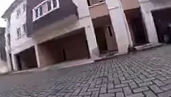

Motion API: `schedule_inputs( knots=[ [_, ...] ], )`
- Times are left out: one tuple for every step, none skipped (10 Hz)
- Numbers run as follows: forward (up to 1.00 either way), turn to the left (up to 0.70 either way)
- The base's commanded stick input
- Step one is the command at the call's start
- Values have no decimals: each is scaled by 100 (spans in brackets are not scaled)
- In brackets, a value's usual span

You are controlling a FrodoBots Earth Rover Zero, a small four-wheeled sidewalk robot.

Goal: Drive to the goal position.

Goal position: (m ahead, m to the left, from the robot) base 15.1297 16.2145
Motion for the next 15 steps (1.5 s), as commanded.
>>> schedule_inputs(
  knots=[
    [5,50],
    [5,50],
    [5,50],
    [5,50],
    [5,50],
    [5,5],
    [5,5],
    [5,5],
    [5,5],
    [5,5],
    [5,5],
    [5,5],
    [5,4],
    [6,2],
    [28,3]
  ],
)
